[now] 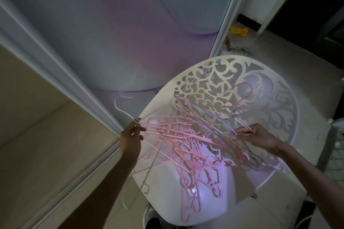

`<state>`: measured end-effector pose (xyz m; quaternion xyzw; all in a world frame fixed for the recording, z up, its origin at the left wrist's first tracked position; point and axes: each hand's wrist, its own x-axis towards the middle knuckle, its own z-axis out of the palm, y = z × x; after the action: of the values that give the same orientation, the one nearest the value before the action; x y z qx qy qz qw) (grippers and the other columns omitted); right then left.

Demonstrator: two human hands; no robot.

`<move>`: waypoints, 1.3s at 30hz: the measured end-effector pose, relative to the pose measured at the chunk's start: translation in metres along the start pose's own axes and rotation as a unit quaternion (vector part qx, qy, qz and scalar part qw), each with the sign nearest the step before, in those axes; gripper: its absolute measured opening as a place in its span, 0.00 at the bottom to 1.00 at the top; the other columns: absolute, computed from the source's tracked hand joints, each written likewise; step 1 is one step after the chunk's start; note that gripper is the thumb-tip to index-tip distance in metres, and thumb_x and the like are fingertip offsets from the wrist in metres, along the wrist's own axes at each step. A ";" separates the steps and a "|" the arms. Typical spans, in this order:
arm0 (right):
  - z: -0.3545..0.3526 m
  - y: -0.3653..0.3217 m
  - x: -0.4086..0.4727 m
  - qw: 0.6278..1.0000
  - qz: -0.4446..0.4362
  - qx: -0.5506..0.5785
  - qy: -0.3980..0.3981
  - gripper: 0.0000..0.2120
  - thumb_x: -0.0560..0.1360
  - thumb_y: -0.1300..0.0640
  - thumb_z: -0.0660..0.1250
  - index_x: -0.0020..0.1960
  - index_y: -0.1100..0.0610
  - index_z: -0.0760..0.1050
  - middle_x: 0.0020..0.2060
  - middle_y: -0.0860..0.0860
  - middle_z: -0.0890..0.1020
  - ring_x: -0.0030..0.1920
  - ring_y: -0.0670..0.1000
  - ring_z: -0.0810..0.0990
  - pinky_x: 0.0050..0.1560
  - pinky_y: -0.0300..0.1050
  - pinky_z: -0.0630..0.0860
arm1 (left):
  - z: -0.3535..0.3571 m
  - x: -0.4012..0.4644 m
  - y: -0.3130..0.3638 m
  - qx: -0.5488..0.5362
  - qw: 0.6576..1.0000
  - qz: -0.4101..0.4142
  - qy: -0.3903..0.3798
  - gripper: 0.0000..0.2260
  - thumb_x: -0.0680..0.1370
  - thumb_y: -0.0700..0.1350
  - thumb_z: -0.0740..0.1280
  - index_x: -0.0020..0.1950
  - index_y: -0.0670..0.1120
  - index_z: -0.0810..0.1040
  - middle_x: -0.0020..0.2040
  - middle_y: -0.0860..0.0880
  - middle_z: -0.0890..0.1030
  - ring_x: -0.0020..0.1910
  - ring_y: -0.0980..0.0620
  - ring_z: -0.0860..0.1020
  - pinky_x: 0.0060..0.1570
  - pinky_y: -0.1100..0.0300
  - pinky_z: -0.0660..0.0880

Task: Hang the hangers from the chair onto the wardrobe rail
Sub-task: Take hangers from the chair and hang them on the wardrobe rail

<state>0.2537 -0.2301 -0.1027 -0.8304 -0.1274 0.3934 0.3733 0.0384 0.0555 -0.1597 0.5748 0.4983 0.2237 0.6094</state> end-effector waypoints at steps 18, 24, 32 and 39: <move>0.005 -0.057 -0.053 0.998 -0.012 0.064 0.004 0.07 0.74 0.63 0.68 0.51 0.58 0.81 0.23 0.43 0.78 0.19 0.39 0.60 0.23 0.29 0.56 | 0.001 -0.011 0.039 -0.082 0.980 -0.168 0.074 0.14 0.80 0.40 0.60 0.62 0.37 0.77 0.26 0.55 0.82 0.13 0.61 0.66 0.14 0.73 0.58; -0.026 -0.045 -0.064 0.995 0.067 0.063 0.027 0.05 0.73 0.60 0.69 0.47 0.55 0.82 0.32 0.47 0.82 0.25 0.44 0.56 0.27 0.37 0.52 | -0.025 -0.014 0.066 -0.027 0.998 -0.005 0.055 0.11 0.80 0.40 0.61 0.59 0.39 0.79 0.34 0.57 0.83 0.24 0.67 0.73 0.26 0.76 0.68; 0.029 -0.020 -0.042 0.981 -0.001 -0.174 0.091 0.04 0.72 0.62 0.70 0.42 0.58 0.84 0.33 0.58 0.84 0.27 0.37 0.77 0.30 0.34 0.69 | -0.045 -0.036 0.099 0.191 0.977 0.093 0.016 0.13 0.80 0.44 0.60 0.62 0.47 0.79 0.45 0.47 0.84 0.25 0.59 0.73 0.32 0.64 0.69; 0.159 0.018 -0.041 0.941 0.073 -0.317 0.097 0.14 0.79 0.53 0.59 0.57 0.61 0.75 0.57 0.58 0.79 0.60 0.58 0.76 0.56 0.48 0.72 | -0.050 -0.050 0.099 0.200 0.974 0.107 0.013 0.13 0.81 0.45 0.60 0.62 0.48 0.78 0.44 0.48 0.83 0.27 0.57 0.73 0.26 0.67 0.67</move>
<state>0.1066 -0.1809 -0.1582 -0.9468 -0.1474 0.2769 0.0716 0.0048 0.0607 -0.0433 0.7320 0.4764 0.1914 0.4478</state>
